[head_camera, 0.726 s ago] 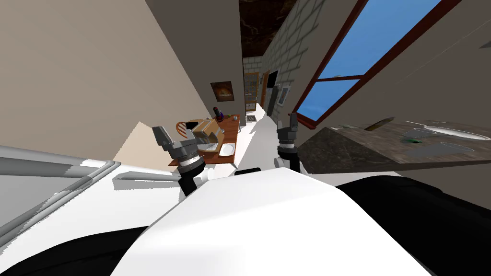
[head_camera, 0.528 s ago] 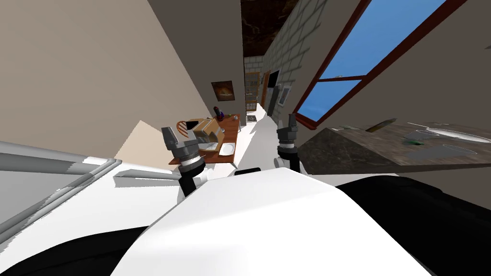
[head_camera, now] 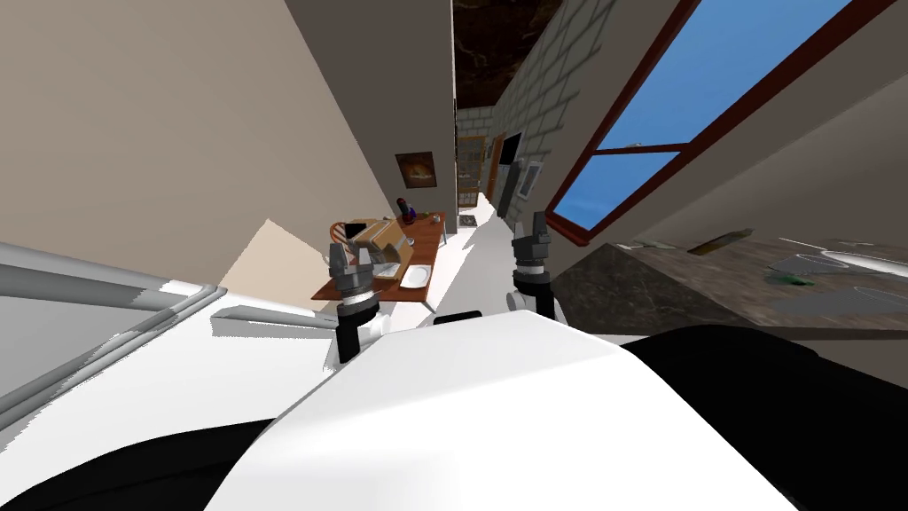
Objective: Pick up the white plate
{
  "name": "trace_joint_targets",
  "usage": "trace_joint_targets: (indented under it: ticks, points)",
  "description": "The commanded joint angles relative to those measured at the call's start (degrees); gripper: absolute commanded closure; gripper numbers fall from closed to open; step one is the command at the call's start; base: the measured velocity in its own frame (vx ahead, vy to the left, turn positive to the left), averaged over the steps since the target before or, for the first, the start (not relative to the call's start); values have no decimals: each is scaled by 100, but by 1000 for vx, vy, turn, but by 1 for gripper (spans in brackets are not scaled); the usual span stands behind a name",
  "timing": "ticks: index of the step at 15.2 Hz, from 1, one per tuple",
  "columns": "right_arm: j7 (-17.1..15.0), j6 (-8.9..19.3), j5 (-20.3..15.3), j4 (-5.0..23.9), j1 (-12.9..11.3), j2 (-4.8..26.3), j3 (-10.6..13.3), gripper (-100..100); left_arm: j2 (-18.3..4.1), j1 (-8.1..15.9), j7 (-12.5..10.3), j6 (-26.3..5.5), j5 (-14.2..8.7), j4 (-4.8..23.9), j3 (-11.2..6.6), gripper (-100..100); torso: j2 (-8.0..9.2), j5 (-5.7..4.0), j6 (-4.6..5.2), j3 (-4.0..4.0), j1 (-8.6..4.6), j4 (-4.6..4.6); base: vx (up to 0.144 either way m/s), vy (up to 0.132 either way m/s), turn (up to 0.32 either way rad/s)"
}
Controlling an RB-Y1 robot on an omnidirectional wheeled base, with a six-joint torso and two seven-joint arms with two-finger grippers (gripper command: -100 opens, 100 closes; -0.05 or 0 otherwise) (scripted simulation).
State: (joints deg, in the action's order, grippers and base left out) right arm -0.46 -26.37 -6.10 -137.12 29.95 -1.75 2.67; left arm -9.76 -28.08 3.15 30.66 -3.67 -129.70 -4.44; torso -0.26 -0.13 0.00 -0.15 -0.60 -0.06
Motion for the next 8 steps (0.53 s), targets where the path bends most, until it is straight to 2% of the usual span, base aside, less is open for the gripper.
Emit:
trace_joint_targets:
  ticks: [1, 2, 3, 4, 5, 6, 7, 8]
  points:
    - [0, 0, 0, 0, 0, 0, 0, 0, -181, -9, -34, -14, -57, 286, -98, -100, 0, 0, 0, 0, 0, 0, 73, -194, 124]
    - [0, 0, 0, 0, 0, 0, 0, 0, -181, -9, -34, -14, -57, 328, -98, -100, -5, -2, -1, -3, -13, -1, 68, -187, 105]
    - [0, 0, 0, 0, 0, 0, 0, 0, -271, -6, -54, -25, -93, 523, -161, -100, -6, -4, 0, -4, -17, -1, 78, -165, 109]
    - [0, 0, 0, 0, 0, 0, 0, 0, -271, -6, -54, -25, -93, 528, -161, -100, -9, -3, -1, -5, -14, -2, 87, -135, 87]
    - [0, 0, 0, 0, 0, 0, 0, 0, -355, -3, -74, -37, -131, 716, -227, -100, -13, -2, 0, -7, -4, -3, 98, -137, 101]
    - [0, 0, 0, 0, 1, 0, 0, 0, -355, -3, -74, -37, -131, 740, -227, -100, -18, 0, -1, -10, -1, -4, 94, -134, 78]
    - [0, 0, 0, 0, 1, 0, 0, 0, -432, 1, -96, -49, -171, 911, -297, -100, -19, 0, 0, -11, 1, -4, 97, -150, 100]
    - [0, 0, 0, 0, 1, 0, 0, 0, -432, 1, -96, -49, -171, 963, -297, -100, -21, 0, -2, -12, -2, -5, 93, -138, 92]
